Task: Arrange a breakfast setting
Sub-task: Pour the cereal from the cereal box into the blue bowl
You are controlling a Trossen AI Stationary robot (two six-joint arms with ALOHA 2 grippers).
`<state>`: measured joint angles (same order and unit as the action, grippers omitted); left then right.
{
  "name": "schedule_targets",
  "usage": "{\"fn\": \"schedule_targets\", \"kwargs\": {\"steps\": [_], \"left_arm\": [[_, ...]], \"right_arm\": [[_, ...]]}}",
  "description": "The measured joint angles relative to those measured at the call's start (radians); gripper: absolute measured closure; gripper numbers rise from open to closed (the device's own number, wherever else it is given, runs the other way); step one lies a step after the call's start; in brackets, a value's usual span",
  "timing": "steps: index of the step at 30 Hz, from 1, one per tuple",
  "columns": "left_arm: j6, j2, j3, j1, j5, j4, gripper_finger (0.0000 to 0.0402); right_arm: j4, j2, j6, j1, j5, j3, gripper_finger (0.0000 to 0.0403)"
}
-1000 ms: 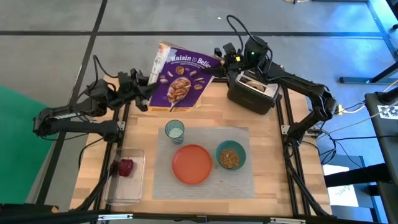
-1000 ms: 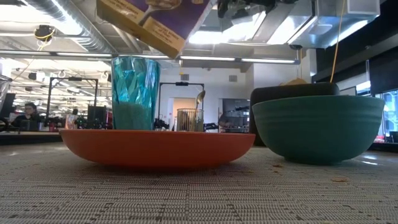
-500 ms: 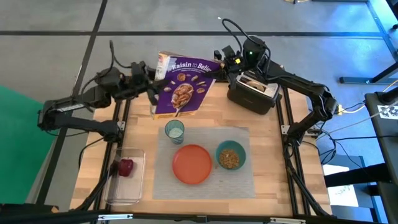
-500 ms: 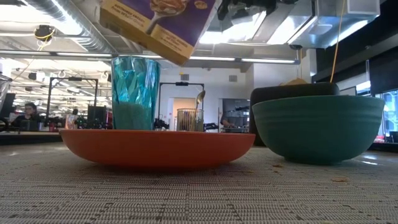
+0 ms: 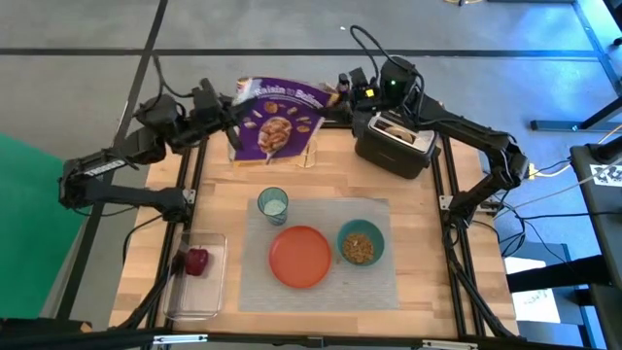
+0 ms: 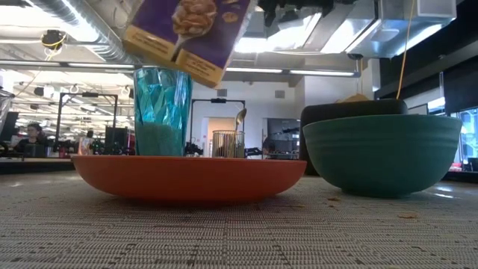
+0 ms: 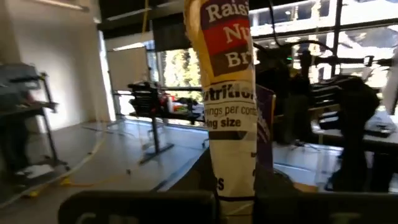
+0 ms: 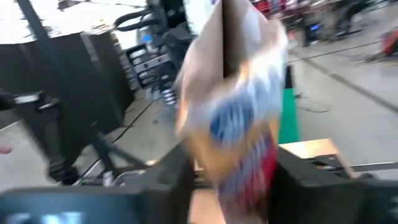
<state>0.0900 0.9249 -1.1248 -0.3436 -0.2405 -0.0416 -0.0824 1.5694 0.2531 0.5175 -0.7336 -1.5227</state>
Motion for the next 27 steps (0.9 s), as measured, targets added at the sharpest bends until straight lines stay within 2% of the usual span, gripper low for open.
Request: {"fn": "schedule_targets", "kwargs": {"steps": [5, 8, 11, 15, 20, 23, 27], "left_arm": [[0.026, -0.084, 0.077, -0.045, -0.148, -0.006, 0.0399], [0.021, -0.162, 0.206, -0.081, -0.28, 0.024, 0.0399], [0.035, -0.242, 0.373, -0.111, -0.343, 0.124, 0.04], [0.019, -0.333, 0.592, -0.139, -0.333, 0.303, 0.04], [-0.032, -0.37, 0.804, -0.143, -0.29, 0.54, 0.0401], [-0.014, -0.372, 0.879, -0.143, -0.295, 0.636, 0.0401], [0.002, -0.369, 0.938, -0.155, -0.299, 0.65, 0.0401]], "right_arm": [[0.024, -0.044, 0.002, 0.001, 0.088, 0.0, 0.0173], [0.052, -0.08, -0.003, 0.0, 0.084, -0.002, 0.0152], [0.105, -0.109, -0.04, -0.001, 0.087, -0.002, 0.0152], [0.165, -0.128, -0.06, 0.0, 0.097, -0.002, 0.0163], [0.194, -0.129, -0.079, 0.0, 0.097, -0.001, 0.0174], [0.192, -0.129, -0.082, 0.0, 0.113, -0.001, 0.0175], [0.192, -0.129, -0.082, 0.0, 0.115, -0.001, 0.0175]]}}
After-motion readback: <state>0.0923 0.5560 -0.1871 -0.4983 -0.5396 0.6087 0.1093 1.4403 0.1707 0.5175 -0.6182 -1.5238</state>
